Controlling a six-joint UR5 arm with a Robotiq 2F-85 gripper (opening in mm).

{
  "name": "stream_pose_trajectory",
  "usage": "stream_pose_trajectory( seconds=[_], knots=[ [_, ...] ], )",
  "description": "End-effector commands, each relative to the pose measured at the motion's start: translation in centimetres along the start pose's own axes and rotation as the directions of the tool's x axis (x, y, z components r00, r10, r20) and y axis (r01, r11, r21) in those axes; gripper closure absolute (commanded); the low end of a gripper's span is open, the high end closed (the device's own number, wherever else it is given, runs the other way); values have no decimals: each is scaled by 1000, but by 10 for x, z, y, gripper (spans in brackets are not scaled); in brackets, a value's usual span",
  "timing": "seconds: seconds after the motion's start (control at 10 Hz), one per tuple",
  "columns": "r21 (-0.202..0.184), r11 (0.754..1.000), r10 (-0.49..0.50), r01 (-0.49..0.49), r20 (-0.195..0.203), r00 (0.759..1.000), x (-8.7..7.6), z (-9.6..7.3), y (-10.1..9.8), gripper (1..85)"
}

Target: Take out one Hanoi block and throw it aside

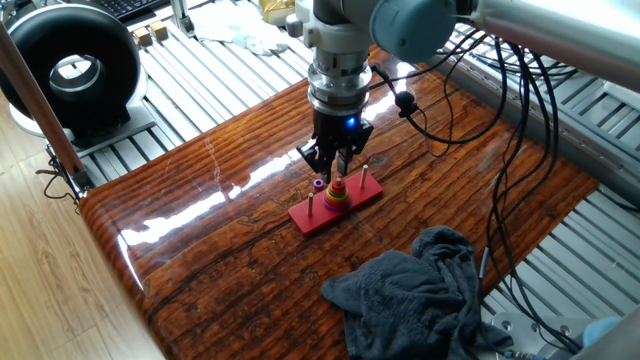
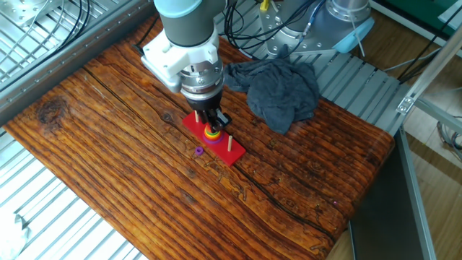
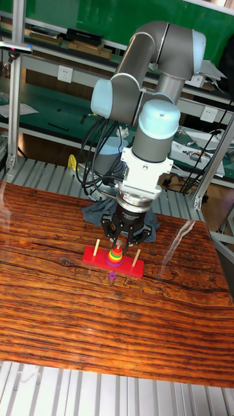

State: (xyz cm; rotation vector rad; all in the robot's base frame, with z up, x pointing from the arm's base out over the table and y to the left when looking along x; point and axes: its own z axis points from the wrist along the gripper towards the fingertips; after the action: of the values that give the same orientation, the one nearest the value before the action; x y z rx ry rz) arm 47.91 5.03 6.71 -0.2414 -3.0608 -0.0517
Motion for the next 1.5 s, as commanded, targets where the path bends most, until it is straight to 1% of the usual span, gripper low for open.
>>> stream_pose_trajectory(
  seconds=[0.0, 0.1, 0.3, 0.7, 0.9, 1.4],
  knots=[
    [-8, 1000, -6, 6, -8, 1000, 4, 6, 2, 513],
    [-8, 1000, -8, 8, 3, 1000, 3, 10, 1, 513],
    [-2, 1000, -9, 9, 12, 1000, 1, 10, 0, 513],
    [3, 1000, -10, 10, 10, 1000, 2, 10, -2, 513],
    [-3, 1000, -7, 7, 10, 1000, 2, 10, 0, 513],
    [8, 1000, -10, 10, 6, 1000, 7, 6, -3, 507]
  ],
)
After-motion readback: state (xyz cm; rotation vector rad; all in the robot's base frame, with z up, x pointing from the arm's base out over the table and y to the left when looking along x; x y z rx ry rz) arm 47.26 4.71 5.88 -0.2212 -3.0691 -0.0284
